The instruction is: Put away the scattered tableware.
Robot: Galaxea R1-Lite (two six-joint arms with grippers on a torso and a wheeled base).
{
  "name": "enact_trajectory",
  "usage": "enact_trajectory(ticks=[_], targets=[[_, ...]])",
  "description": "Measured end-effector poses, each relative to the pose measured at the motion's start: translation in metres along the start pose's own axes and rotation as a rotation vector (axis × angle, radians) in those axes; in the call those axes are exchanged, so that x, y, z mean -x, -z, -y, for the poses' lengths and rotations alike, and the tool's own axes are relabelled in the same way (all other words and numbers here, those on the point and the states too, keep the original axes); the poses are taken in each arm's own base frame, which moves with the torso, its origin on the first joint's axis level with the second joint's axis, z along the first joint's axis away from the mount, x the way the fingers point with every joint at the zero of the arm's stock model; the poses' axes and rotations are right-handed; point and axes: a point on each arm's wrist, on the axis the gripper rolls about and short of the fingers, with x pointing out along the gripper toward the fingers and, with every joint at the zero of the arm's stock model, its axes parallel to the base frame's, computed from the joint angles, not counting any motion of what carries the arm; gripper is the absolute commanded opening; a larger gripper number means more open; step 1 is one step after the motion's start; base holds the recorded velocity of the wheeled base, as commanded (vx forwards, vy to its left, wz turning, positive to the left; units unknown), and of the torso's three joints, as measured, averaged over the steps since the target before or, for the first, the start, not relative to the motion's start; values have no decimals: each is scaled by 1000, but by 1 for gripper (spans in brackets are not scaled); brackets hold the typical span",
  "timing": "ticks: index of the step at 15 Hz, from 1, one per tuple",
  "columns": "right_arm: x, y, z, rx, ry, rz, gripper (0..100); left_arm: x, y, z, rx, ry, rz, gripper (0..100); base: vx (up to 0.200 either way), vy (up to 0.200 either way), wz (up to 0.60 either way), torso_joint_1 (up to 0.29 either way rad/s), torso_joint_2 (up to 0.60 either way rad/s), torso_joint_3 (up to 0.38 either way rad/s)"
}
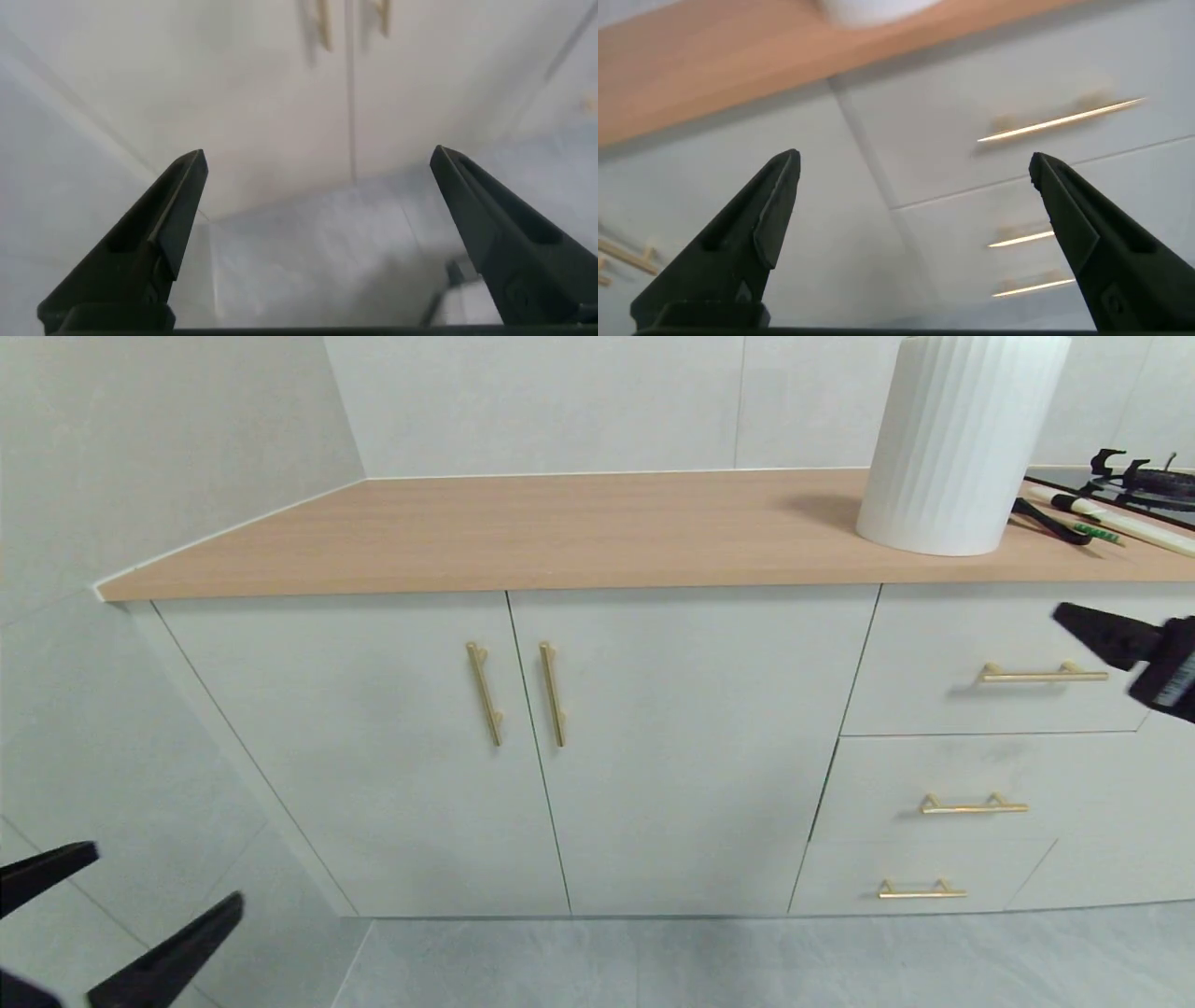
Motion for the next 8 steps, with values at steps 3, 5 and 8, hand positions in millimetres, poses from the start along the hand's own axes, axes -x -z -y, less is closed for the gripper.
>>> enact_trajectory(ticks=[3,5,8], targets=[[76,-11,37,78,4,47,100,51,33,-14,30,-90,110,100,0,0,0,0,0,0],[125,-3,57,140,13,56,100,81,55,-17,66,-170,150,100,0,0,0,0,0,0],[176,20,75,252,100,108,100,105,65,-19,125,-269,213,100,0,0,0,0,0,0]])
